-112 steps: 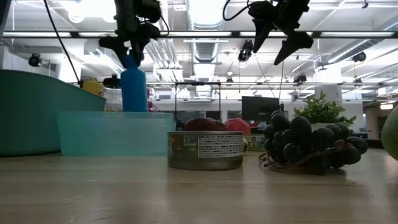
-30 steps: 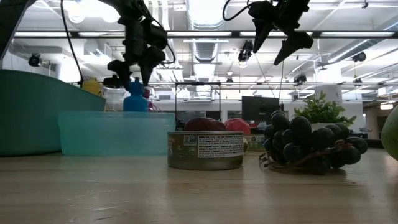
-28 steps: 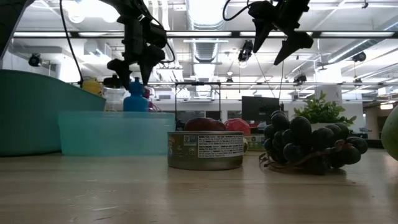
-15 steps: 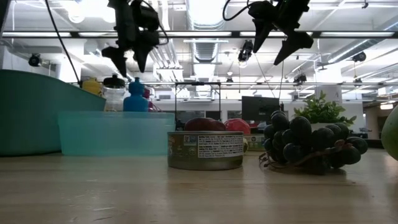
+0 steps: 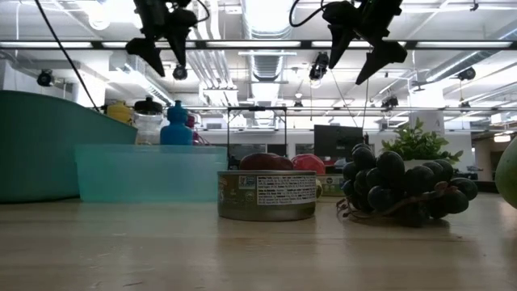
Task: Pick & Place Food Item
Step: Put the tangerine into the green bin
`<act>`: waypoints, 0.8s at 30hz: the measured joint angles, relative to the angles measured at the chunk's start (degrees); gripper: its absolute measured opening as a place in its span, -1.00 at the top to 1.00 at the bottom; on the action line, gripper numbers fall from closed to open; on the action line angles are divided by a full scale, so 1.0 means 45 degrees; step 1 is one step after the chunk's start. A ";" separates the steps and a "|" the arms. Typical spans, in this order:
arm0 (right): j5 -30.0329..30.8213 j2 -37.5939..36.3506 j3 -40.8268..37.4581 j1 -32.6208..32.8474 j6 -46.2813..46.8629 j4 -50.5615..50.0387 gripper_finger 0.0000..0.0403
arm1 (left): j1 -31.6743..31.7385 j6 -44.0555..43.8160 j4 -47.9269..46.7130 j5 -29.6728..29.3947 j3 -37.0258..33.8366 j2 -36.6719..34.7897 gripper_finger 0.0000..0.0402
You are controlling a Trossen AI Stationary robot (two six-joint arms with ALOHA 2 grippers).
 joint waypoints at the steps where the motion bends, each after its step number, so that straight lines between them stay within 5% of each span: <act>1: -0.0004 0.0000 0.0005 0.0000 -0.0004 0.0000 -0.88 | -0.0154 -0.0033 0.0242 -0.0134 -0.0219 -0.0223 -0.77; 12: 0.0000 0.0000 0.0002 0.0000 -0.0002 0.0000 -0.88 | -0.2304 -0.0427 0.4500 -0.1297 -0.5159 -0.4183 -0.77; 19: -0.0005 0.0000 0.0003 0.0003 -0.0005 0.0000 -0.88 | -0.3928 -0.0063 0.8973 -0.3816 -0.8454 -0.6917 -0.77; 24: 0.0000 0.0000 0.0000 0.0000 -0.0005 0.0000 -0.88 | -0.4555 0.1246 1.0991 -0.4212 -0.9970 -0.8302 -0.76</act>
